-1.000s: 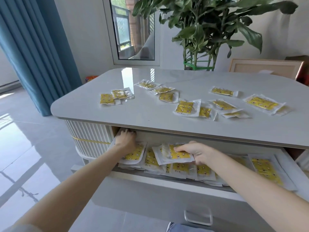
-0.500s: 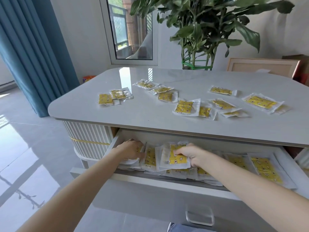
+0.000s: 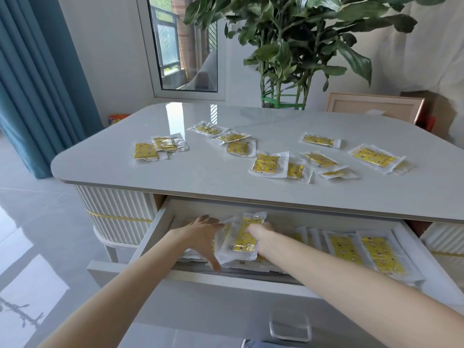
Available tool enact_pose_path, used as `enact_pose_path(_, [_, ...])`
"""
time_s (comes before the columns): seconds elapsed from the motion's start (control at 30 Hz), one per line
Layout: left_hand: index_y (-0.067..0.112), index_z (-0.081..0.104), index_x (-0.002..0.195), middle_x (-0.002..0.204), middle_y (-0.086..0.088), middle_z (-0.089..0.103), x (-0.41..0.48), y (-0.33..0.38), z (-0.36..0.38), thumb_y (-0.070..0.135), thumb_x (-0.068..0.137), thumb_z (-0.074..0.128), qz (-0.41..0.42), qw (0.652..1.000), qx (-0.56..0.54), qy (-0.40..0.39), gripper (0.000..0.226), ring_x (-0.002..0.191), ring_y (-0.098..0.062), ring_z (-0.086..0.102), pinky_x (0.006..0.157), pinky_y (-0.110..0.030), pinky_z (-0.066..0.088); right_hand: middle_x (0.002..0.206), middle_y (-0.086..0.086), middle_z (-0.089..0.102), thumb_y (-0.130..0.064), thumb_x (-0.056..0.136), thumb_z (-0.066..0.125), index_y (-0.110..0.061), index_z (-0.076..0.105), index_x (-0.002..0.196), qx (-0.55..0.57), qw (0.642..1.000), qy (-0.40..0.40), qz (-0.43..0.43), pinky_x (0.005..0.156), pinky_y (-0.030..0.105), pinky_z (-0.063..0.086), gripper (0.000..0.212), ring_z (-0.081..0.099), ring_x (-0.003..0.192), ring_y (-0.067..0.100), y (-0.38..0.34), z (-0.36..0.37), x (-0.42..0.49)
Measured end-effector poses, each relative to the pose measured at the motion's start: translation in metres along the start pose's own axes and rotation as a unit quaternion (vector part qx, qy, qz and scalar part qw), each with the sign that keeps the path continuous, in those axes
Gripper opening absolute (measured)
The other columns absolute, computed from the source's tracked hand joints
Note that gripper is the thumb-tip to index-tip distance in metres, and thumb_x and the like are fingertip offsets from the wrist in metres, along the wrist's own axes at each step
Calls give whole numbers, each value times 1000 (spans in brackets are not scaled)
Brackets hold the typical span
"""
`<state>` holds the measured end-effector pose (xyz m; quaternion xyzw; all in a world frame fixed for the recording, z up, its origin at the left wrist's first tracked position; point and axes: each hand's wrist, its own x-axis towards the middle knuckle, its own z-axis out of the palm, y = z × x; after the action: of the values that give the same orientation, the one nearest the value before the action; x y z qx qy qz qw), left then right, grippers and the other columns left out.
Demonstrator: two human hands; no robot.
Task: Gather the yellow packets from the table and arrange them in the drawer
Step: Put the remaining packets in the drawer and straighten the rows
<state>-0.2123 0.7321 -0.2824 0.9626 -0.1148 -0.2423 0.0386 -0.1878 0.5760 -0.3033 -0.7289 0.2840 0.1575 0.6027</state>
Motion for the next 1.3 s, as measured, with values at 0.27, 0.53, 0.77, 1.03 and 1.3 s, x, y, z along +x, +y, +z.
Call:
enact_pose_path(0.27, [13, 26, 145, 149, -3, 31, 11, 20, 2, 64, 58, 76, 4, 995, 103, -8, 112, 140, -25, 20, 115, -46, 26, 121, 16, 59, -1, 90, 58, 6, 50, 126, -75, 997, 13, -17, 99, 38, 48, 37, 59, 113, 30, -5, -37, 6])
enact_pose_path(0.53, [28, 0, 152, 155, -5, 22, 22, 33, 1, 55, 64, 77, 28, 978, 207, 16, 120, 141, -29, 20, 113, -48, 28, 122, 17, 59, -3, 85, 64, -1, 49, 119, -148, 989, 10, -25, 94, 45, 51, 36, 59, 112, 33, 8, -99, 30])
enact_pose_path(0.77, [28, -5, 151, 158, -4, 9, 23, 42, 2, 62, 59, 77, 37, 973, 228, 21, 127, 142, -29, 14, 112, -52, 28, 119, 15, 62, -9, 85, 68, -2, 54, 118, -228, 972, 18, -58, 85, 37, 57, 36, 64, 105, 28, 6, -114, 36])
enact_pose_path(1.03, [30, -2, 151, 158, -6, 8, 26, 60, 1, 64, 63, 73, 55, 977, 203, 18, 120, 143, -31, 14, 110, -53, 32, 130, 10, 52, -25, 78, 75, -15, 46, 134, -521, 813, 7, -259, 74, 29, 49, 65, 54, 110, 24, -2, -130, 10])
enact_pose_path(1.3, [28, 0, 152, 158, -5, 10, 33, 63, 3, 61, 69, 70, 54, 975, 215, 22, 113, 142, -31, 21, 109, -51, 34, 158, 8, 16, -38, 76, 76, -21, 24, 152, -694, 651, -120, -282, 116, 44, 19, 94, 7, 145, 33, 9, -119, -4])
